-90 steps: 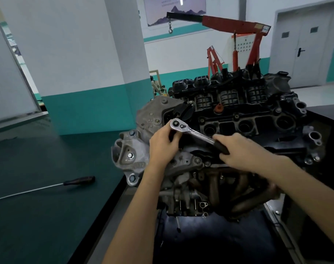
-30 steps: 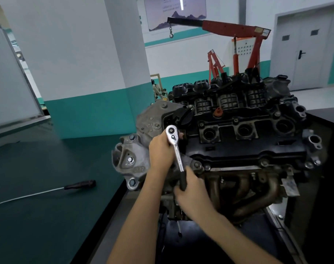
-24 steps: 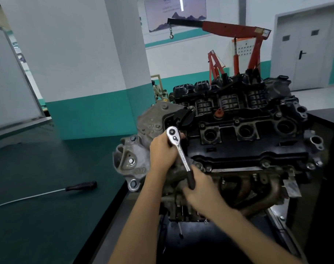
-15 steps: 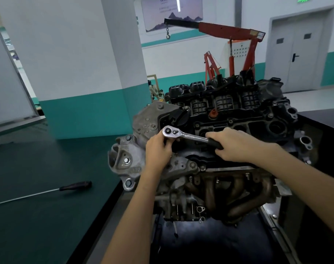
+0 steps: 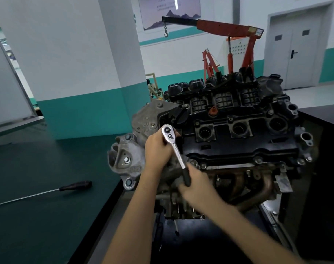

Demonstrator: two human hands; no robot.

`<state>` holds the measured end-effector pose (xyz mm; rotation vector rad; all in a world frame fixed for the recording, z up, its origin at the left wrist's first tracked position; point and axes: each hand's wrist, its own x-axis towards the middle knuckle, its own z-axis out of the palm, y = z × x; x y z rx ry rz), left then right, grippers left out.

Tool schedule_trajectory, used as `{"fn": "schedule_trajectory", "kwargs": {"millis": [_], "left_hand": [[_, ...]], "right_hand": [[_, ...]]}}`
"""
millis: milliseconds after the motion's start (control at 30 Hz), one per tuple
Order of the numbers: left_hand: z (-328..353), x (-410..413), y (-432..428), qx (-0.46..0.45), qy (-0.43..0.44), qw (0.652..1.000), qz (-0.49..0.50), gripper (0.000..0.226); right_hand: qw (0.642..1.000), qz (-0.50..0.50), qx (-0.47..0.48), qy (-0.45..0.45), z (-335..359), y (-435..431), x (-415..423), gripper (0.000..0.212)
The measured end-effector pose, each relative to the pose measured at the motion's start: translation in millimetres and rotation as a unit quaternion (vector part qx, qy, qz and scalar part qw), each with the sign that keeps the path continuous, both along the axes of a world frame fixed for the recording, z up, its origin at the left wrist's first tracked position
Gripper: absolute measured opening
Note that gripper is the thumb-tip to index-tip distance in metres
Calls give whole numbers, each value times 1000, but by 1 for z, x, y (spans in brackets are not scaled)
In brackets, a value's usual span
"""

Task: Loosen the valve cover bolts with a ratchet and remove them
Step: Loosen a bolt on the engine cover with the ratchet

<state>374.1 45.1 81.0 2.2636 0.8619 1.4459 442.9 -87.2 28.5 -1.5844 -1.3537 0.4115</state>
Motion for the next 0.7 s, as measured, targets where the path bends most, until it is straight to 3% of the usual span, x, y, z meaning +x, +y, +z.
{"fn": "schedule_trajectory", "kwargs": {"millis": [100,200,300,367,433,500,600,700], "left_hand": [[2,-1,-2,28,27,999,-21,22],[4,-2,-2,67,30,997,-4,19],[2,0,-3,50,23,998,14,13],[1,2,-5,36,17,999,37,10],[2,4,-6,37,20,998,51,9],[1,4,-4,35,31,998,50,11],[-1,4,1,6,40,997,61,12],[-4,4,1,-15,26,998,48,9]], "right_hand": [[987,36,-34,-152,35,-12,62,25],[943,12,-91,-319,78,-7,105,22],[924,-22,-97,-370,83,-7,107,16],[950,-42,-60,-304,57,-9,90,18],[988,-25,-14,-153,26,-12,57,18],[999,-24,24,-25,2,-5,18,20],[994,-53,65,68,-14,13,-29,19],[993,-51,52,96,-17,19,-42,28]]}}
